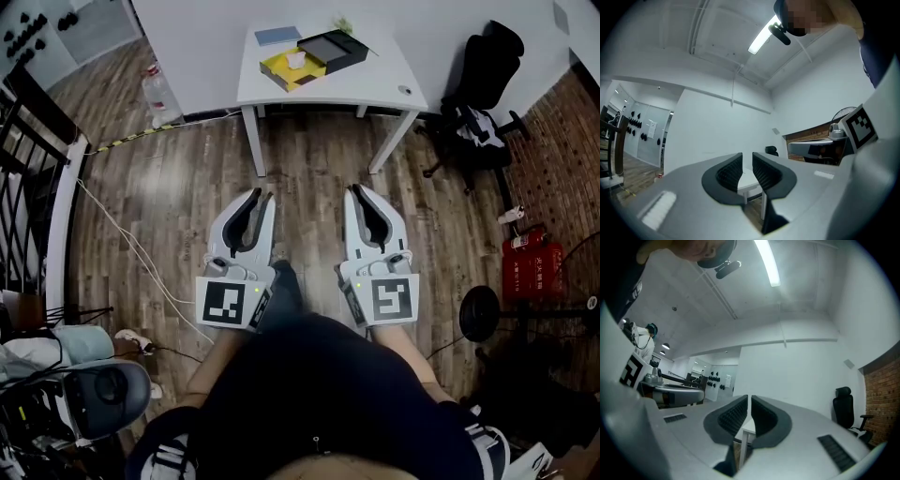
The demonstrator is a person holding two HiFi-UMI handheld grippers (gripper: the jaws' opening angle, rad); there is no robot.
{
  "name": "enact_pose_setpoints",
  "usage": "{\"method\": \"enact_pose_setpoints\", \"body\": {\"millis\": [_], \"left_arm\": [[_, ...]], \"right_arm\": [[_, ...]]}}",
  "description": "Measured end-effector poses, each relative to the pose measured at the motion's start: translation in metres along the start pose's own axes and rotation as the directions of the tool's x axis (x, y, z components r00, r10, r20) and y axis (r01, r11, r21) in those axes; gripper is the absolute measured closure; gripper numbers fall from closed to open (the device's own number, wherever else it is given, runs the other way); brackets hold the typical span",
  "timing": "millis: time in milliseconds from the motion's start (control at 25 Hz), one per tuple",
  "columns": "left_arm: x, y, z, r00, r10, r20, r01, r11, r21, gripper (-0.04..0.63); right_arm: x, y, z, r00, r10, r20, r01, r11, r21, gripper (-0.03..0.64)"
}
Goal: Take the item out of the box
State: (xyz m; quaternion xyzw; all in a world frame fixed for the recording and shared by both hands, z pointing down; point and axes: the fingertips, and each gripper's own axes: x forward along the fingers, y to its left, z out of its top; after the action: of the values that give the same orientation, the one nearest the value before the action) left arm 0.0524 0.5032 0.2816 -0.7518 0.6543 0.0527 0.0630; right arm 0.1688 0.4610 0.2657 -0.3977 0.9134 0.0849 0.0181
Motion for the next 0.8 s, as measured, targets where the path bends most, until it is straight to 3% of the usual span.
{"method": "enact_pose_setpoints", "body": {"millis": [240, 400, 800], "left_arm": [[0.07, 0.059, -0.017, 1.0, -0.001, -0.002, 0.001, 1.0, -0.014, 0.497], [0.122, 0.09, -0.023, 1.0, -0.02, -0.012, 0.019, 1.0, -0.024, 0.486], [0.218, 0.149, -0.042, 0.997, -0.073, -0.03, 0.072, 0.997, -0.025, 0.485]], "right_arm": [[0.089, -0.016, -0.01, 1.0, 0.021, 0.021, -0.021, 0.999, -0.031, 0.604], [0.144, -0.036, -0.015, 1.0, -0.008, -0.027, 0.009, 1.0, 0.011, 0.604], [0.249, -0.071, -0.032, 0.999, -0.037, -0.001, 0.037, 0.999, -0.009, 0.604]]}}
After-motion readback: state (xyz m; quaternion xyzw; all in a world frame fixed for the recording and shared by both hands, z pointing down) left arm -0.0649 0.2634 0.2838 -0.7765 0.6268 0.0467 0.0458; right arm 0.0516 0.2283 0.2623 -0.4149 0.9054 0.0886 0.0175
